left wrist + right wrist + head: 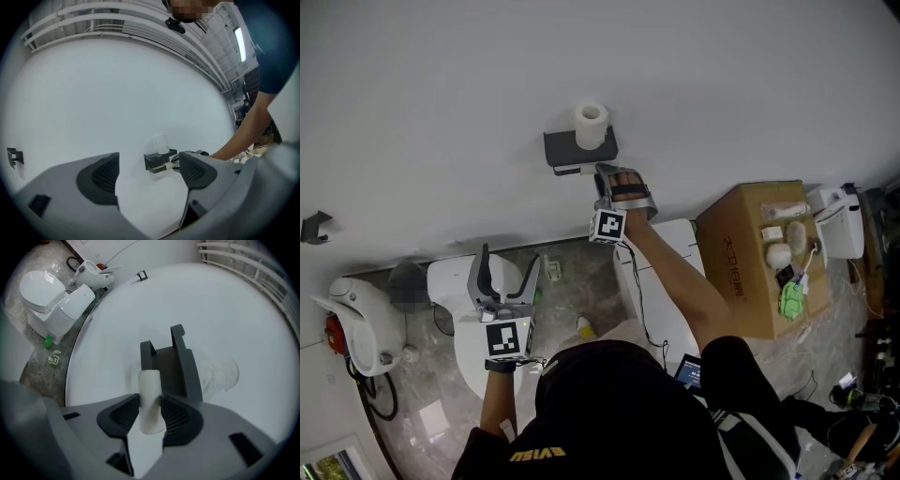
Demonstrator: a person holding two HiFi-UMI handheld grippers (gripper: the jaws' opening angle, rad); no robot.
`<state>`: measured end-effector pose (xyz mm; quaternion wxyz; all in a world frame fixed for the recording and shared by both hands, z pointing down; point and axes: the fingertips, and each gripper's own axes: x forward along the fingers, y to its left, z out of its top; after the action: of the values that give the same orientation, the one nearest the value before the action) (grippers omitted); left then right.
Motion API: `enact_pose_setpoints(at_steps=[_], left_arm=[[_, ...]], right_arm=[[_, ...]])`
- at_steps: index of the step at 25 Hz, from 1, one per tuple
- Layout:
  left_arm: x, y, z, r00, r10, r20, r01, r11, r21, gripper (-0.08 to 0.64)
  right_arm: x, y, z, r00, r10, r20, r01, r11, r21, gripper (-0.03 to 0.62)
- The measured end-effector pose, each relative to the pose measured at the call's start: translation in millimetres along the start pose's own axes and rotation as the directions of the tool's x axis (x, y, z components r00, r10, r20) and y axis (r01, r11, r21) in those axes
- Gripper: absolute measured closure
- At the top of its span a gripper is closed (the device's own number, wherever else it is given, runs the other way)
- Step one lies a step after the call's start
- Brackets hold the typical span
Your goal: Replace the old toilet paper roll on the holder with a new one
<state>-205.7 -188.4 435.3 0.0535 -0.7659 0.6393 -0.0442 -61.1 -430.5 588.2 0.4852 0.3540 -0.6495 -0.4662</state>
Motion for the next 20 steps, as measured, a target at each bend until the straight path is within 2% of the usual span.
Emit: enact_pose_setpoints(at_steps=[2,6,9,16,20], left_arm=[[0.5,-0.2,1.4,1.000,-0.001,0.002,0.001,1.000,0.003,0.166],[2.0,-4.2,6.5,1.000,0.005,0.017,-0.004,0.999,-0.045,0.166],[1.4,-5.1,2.7,1.000,-0.012,0.011,0.012,1.000,-0.016,0.166],[3.4,-7.6,0.7,1.000,-0.029,0.009,0.029,1.000,-0.001,0.167],[7.8,-8.7,6.2,1.000,-0.026,0.015,0.026,0.999,-0.026,0.166]], right_arm=[[-1.1,-1.6,-2.0,1.000,-0.007,-0.004,0.007,1.000,0.001,0.448],[-2.4,-2.6,-5.7,1.000,-0.012,-0.008,0.012,1.000,-0.008,0.449],[-5.4,-5.0,-9.1,1.000,-0.016,-0.014,0.016,1.000,-0.022,0.453],[-7.1,-4.5,-21.6,0.999,-0.009,-0.040,0.008,1.000,-0.027,0.457],[-5.1,-1.4,-28.9,0.999,-0.005,-0.052,0.004,1.000,-0.020,0.456]])
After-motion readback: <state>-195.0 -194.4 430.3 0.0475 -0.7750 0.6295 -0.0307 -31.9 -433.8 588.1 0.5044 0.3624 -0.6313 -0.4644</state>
